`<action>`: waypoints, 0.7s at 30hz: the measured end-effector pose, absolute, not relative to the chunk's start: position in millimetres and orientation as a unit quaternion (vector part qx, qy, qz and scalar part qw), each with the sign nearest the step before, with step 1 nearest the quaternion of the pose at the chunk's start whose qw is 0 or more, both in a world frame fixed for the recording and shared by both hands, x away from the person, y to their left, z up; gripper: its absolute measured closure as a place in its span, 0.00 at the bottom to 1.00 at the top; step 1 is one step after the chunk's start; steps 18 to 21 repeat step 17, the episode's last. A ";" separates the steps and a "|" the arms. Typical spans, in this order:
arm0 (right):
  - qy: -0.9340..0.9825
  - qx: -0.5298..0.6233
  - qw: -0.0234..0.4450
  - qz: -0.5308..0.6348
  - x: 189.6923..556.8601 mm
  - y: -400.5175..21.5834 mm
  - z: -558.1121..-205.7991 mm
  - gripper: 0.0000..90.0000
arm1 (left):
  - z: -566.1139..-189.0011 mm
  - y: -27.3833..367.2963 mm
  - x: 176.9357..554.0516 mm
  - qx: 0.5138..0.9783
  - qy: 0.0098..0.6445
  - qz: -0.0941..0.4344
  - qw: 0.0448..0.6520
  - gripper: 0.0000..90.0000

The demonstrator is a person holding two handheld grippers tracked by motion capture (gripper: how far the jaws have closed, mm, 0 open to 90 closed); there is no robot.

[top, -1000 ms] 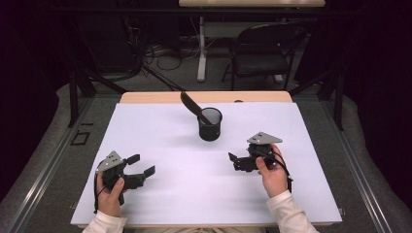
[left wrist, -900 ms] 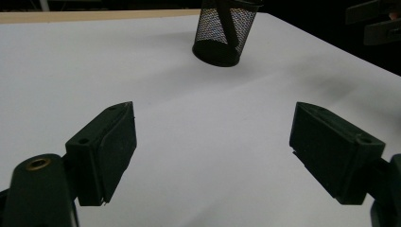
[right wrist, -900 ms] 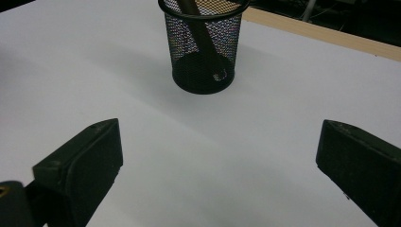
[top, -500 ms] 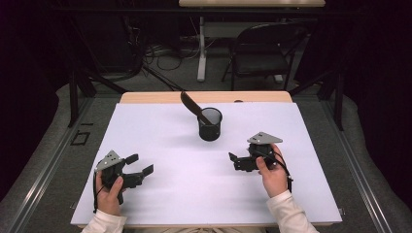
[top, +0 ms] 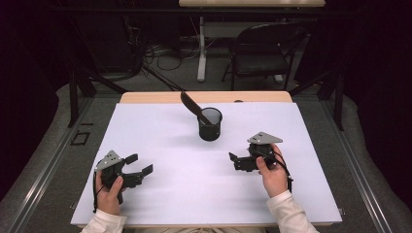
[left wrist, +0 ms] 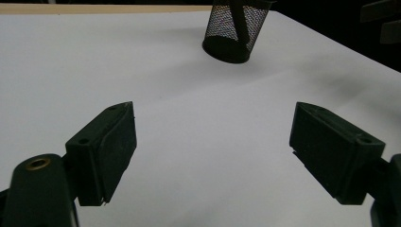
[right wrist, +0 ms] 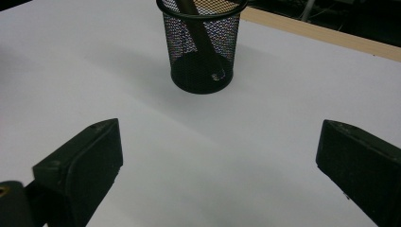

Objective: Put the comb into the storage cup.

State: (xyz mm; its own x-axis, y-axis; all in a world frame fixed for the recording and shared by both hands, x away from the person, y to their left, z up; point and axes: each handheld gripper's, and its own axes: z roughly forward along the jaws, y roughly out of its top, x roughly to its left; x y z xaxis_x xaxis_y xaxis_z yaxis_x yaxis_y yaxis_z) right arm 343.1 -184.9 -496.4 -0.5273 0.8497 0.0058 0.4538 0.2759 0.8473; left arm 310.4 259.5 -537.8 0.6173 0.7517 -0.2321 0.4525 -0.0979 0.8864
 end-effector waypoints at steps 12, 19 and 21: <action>0.764 0.428 0.233 0.423 343.3 -185.9 -496.7 0.01 | -538.4 258.7 311.2 0.728 0.415 0.143 0.526 0.18; 0.763 0.428 0.234 0.424 343.5 -186.8 -496.6 0.01 | -538.6 258.7 311.7 0.727 0.416 0.143 0.527 0.18; 0.763 0.428 0.234 0.424 343.5 -186.8 -496.6 0.01 | -538.6 258.7 311.7 0.727 0.416 0.143 0.527 0.18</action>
